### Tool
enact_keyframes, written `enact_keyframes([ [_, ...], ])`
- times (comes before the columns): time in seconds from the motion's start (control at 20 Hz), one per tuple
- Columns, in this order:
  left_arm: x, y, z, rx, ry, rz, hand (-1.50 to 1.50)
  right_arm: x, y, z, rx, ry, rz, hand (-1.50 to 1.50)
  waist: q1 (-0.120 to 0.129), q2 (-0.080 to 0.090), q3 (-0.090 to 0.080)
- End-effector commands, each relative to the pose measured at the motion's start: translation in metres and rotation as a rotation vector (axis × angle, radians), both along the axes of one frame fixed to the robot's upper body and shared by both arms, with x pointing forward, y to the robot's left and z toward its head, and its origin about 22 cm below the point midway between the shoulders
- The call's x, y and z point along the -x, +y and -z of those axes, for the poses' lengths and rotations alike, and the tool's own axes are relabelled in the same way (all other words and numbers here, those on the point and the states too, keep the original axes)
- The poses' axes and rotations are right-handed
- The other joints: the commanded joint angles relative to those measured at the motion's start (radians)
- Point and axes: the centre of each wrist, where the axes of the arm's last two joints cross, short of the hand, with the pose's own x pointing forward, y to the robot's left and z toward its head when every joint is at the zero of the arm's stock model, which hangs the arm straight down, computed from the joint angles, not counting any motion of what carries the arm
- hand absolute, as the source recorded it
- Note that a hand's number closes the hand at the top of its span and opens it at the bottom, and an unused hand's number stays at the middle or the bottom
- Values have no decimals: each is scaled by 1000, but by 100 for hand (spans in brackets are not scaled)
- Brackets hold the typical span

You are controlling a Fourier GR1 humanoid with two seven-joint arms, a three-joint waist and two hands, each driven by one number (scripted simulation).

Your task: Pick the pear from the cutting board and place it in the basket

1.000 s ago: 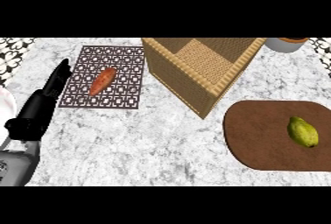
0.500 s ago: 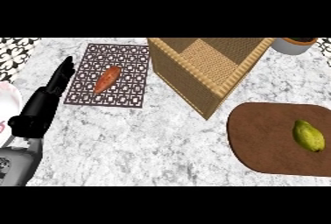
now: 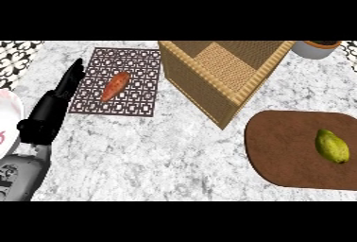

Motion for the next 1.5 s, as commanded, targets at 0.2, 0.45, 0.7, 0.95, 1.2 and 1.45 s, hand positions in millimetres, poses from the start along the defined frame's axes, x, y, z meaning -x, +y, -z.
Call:
enact_keyframes([
  [0.2, 2, 10, 2, 7, 11, -12, 0, -24, 30, 31, 24, 38, -174, -150, -1, -4, -1],
  [0.45, 5, 11, 13, -8, 11, 5, 0, -32, 53, 66, 62, 91, -229, -150, -8, -5, -2],
  [0.7, -5, 1, -3, 8, 2, -19, 0, -26, 56, 94, 95, 103, -235, -150, -14, -5, 0],
  [0.95, 6, 14, 5, 5, 8, -15, 0, -24, 57, 116, 88, 64, -218, -150, -13, -9, -2],
  [1.2, -2, 3, 3, 4, 10, -15, 0, -27, 52, 126, 79, 38, -190, -150, -17, -8, -3],
  [1.45, 10, 14, 7, 12, 18, -29, 0, -13, 43, 149, 108, 25, -182, -150, -16, -10, -3],
])
